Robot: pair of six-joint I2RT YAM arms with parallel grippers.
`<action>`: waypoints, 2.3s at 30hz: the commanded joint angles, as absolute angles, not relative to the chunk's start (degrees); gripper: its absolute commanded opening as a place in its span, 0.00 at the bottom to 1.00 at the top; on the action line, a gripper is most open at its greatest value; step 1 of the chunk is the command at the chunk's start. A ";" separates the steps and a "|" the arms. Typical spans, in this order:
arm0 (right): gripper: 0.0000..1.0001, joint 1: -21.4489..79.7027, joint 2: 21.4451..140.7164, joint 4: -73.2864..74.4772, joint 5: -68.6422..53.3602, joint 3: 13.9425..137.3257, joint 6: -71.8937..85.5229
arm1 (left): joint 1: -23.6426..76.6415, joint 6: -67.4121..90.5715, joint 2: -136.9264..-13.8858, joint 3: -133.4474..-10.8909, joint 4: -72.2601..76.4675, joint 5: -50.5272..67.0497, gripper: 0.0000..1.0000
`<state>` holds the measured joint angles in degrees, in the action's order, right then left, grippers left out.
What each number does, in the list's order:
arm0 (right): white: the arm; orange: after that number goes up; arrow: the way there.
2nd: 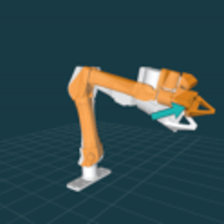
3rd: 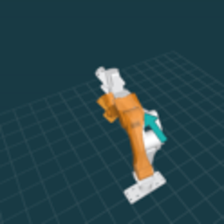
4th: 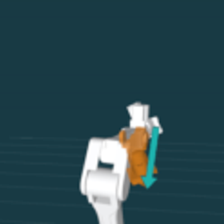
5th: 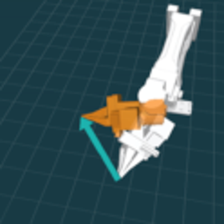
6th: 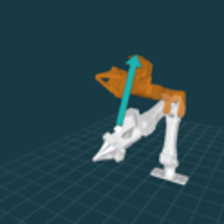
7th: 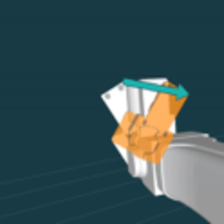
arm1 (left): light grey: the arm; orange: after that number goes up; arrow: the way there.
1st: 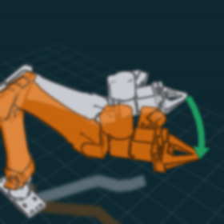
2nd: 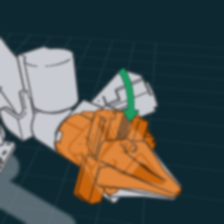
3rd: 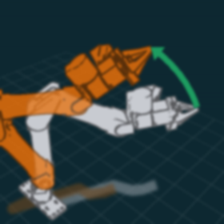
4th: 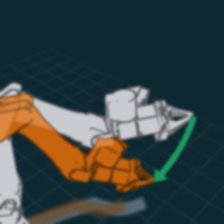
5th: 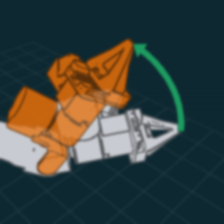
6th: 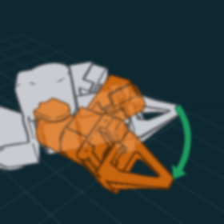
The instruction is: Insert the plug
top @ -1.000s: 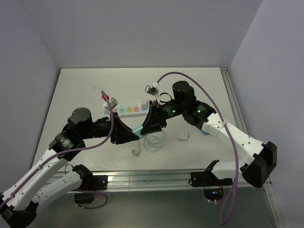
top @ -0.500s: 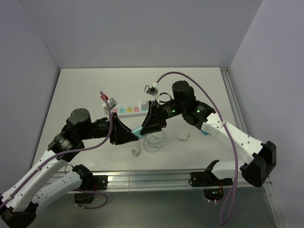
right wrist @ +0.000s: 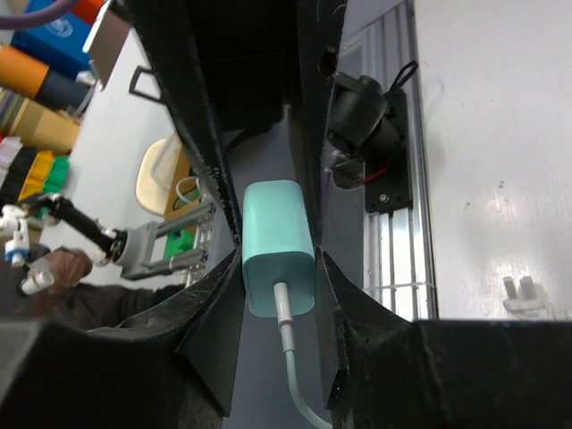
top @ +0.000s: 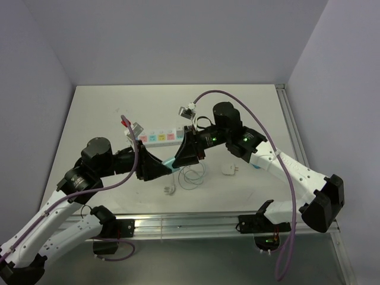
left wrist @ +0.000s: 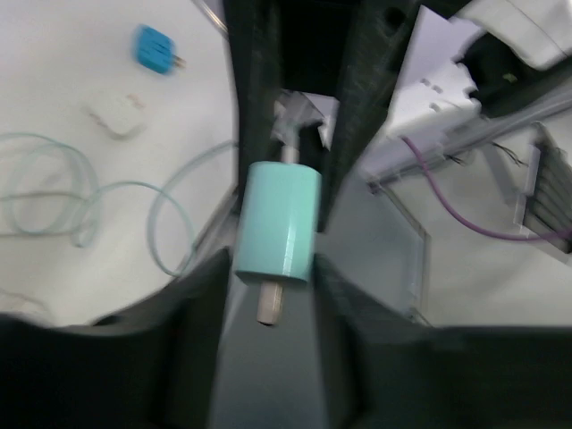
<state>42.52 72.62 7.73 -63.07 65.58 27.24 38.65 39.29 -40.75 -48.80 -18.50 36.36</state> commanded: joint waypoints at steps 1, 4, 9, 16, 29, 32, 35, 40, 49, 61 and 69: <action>0.00 44.56 70.75 6.60 -60.56 65.31 30.84 | 38.14 36.56 -39.21 -50.36 -19.60 22.61 0.53; 0.00 44.30 70.14 6.23 -57.48 64.42 32.17 | 38.14 35.95 -37.63 -50.89 -22.05 16.55 0.59; 0.00 43.86 70.75 10.54 -52.58 66.09 31.29 | 38.14 36.21 -33.67 -52.38 -26.08 6.44 0.99; 0.00 42.01 77.60 30.20 -32.58 78.81 25.93 | 38.14 40.60 -28.30 -54.58 -33.57 -15.45 1.00; 0.00 43.24 109.41 49.83 -0.80 112.66 6.61 | 38.15 59.40 -40.68 -57.30 -42.18 -32.77 0.89; 0.00 44.21 112.84 48.44 1.39 116.54 -1.21 | 37.97 62.83 -44.29 -58.44 -46.92 -36.55 0.90; 0.00 45.00 114.07 44.66 2.64 117.51 -7.97 | 37.27 63.72 -43.77 -57.92 -46.94 -37.26 0.88; 0.00 45.44 119.17 48.77 1.05 126.98 -15.81 | 36.39 62.59 -38.42 -56.87 -46.16 -36.66 0.88; 0.00 49.57 124.54 51.76 5.80 127.62 -34.17 | 36.39 57.66 -31.56 -53.18 -38.59 -28.92 0.87; 0.00 54.05 127.35 52.91 18.27 121.73 -45.08 | 36.39 55.11 -29.36 -51.59 -37.09 -24.79 0.84; 0.00 53.53 128.93 56.42 14.50 126.82 -49.74 | 36.39 55.20 -26.98 -49.22 -34.81 -24.17 0.83</action>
<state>53.84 128.14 54.98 14.17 123.15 -44.64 36.58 56.34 -27.75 -49.67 -37.95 -25.45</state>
